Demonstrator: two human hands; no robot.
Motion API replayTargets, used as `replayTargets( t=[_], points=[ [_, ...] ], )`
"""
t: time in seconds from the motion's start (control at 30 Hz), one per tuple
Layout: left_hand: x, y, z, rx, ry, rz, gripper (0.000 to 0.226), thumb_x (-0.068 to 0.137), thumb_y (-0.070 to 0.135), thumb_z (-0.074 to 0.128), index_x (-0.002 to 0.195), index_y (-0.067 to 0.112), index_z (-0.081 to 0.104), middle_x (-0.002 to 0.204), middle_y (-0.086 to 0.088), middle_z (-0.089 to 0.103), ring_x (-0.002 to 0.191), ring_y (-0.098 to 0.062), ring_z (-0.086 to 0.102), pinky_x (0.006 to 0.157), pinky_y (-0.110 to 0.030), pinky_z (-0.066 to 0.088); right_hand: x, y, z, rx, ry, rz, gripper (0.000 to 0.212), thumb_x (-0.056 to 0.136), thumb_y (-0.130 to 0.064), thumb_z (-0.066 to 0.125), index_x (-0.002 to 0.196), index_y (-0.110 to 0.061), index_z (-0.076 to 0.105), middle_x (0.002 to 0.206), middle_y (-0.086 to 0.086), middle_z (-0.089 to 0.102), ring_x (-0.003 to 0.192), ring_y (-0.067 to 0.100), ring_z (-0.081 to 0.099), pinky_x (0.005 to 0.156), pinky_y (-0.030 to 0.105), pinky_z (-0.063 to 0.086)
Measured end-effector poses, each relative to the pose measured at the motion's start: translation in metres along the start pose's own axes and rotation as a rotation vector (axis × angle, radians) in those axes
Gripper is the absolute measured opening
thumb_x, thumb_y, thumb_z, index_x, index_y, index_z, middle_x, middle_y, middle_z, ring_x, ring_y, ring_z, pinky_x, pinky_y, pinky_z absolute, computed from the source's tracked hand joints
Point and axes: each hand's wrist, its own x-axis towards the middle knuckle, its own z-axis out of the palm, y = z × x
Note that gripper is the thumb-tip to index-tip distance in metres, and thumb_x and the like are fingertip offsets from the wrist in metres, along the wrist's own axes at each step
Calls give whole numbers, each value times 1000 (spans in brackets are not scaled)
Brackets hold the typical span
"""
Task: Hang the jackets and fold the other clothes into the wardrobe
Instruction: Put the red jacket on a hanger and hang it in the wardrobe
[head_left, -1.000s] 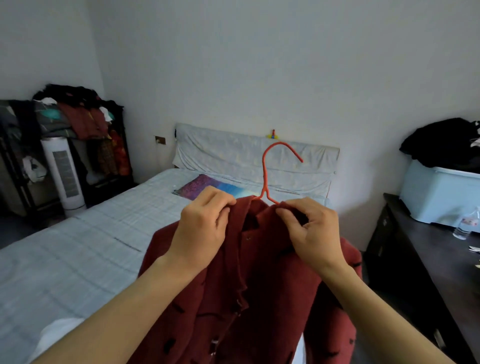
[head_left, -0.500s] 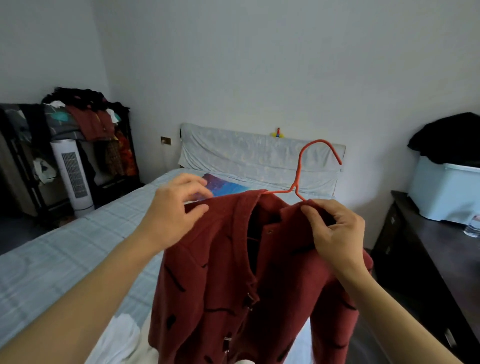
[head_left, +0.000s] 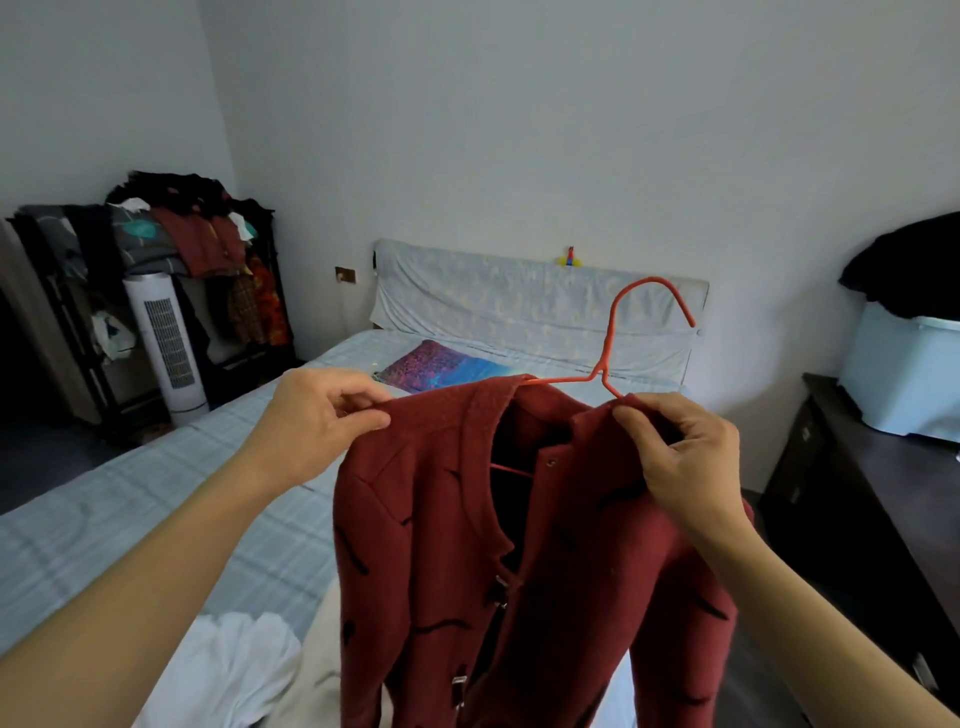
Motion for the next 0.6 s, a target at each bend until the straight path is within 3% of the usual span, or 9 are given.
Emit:
replayTargets(
  t=[0.1,0.23,0.3,0.4,0.5,0.6],
  points=[
    [3,4,-9,-214,-131,-42,35,78,-6,76,86,29,80,82,1,77,74,-13,71,72,-21,58,5,3,-4,-7,-24,1,16,86,-10,74,90,-25,75,95,-19,72,86,-2,67,81,8,46],
    [5,1,-12,-324,-243,-83,9,77,12,77,86,12,78,83,-19,73,74,-28,67,71,-37,57,10,7,-8,27,-61,8,13,86,-11,74,88,-24,75,90,-15,73,85,4,68,79,10,47],
    [3,-3,-10,-372,-290,-108,14,79,19,82,85,7,77,81,-24,70,70,-25,64,66,-31,55,10,7,-9,37,-77,2,15,86,-10,73,87,-24,74,88,-15,73,83,4,68,78,11,46],
    [-3,-8,-7,-462,-351,-165,11,77,19,76,79,8,77,73,-19,66,64,-19,60,61,-24,52,10,8,-10,40,-118,-31,19,85,-7,73,85,-27,73,85,-16,72,79,1,66,76,11,46],
    [-7,-16,-7,-561,-459,-232,27,73,29,82,78,4,73,75,-24,62,65,-26,58,59,-28,52,10,8,-13,51,-191,-77,22,85,-4,73,83,-26,73,82,-14,71,77,3,65,75,13,46],
    [-8,-19,-7,-615,-526,-253,43,69,41,88,80,2,72,76,-22,62,64,-22,58,59,-27,50,12,7,-19,77,-262,-98,25,85,-2,72,83,-26,73,81,-13,70,77,3,64,76,13,45]
  ],
)
